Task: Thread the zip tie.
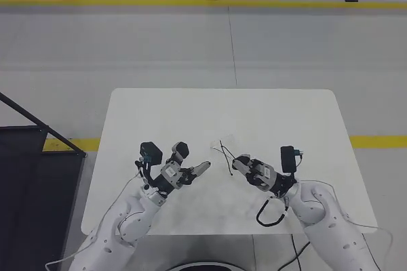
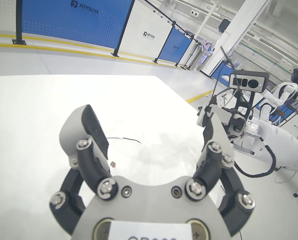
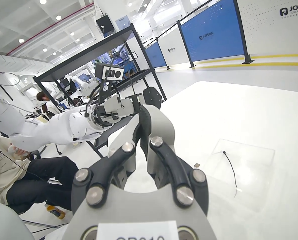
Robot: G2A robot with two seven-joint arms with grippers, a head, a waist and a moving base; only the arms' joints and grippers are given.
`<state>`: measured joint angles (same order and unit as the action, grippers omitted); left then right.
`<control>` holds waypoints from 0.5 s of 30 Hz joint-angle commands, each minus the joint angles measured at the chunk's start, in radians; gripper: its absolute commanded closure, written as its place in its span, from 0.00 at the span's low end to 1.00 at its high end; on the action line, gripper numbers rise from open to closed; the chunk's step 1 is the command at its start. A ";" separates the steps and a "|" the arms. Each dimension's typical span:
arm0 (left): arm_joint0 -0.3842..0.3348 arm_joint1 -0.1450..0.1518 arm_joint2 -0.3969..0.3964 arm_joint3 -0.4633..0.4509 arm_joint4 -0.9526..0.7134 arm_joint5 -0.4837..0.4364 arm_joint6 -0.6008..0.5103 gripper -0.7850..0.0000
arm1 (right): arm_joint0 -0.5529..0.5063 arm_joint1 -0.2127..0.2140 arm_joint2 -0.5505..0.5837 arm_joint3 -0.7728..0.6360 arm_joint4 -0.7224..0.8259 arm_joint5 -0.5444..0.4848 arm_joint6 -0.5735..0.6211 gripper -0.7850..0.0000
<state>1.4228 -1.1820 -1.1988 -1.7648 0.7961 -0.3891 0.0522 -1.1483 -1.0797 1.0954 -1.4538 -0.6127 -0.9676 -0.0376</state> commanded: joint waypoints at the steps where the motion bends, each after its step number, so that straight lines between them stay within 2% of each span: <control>1: -0.001 0.000 0.000 0.000 0.009 -0.001 0.001 0.00 | 0.000 0.000 0.000 0.000 0.000 0.000 0.000 1.00; 2: -0.001 0.000 0.000 0.000 0.009 -0.001 0.001 0.00 | 0.000 0.000 0.000 0.000 0.000 0.000 0.000 0.88; 3: -0.001 0.000 0.000 0.000 0.009 -0.001 0.001 0.00 | 0.000 0.000 0.000 0.000 0.000 0.000 0.000 1.00; 6: 0.000 0.000 0.001 -0.002 0.008 0.000 0.001 0.00 | -0.002 0.000 -0.003 0.002 0.004 0.007 0.008 1.00; 9: 0.003 -0.002 0.001 -0.027 -0.053 -0.003 -0.025 0.00 | 0.024 -0.001 -0.020 0.043 0.104 -0.022 0.078 1.00; 12: -0.008 -0.003 -0.017 -0.037 -0.201 -0.018 -0.087 0.00 | 0.060 0.007 -0.052 0.078 0.258 -0.045 0.200 1.00; 15: -0.036 0.000 -0.046 -0.028 -0.388 -0.020 -0.220 0.00 | 0.102 0.027 -0.087 0.114 0.493 -0.045 0.404 1.00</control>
<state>1.3965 -1.1833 -1.2371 -1.7958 0.4868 -0.4069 -0.1121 -1.0585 -1.0597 1.0187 -1.3527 -0.2247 -1.0128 0.2783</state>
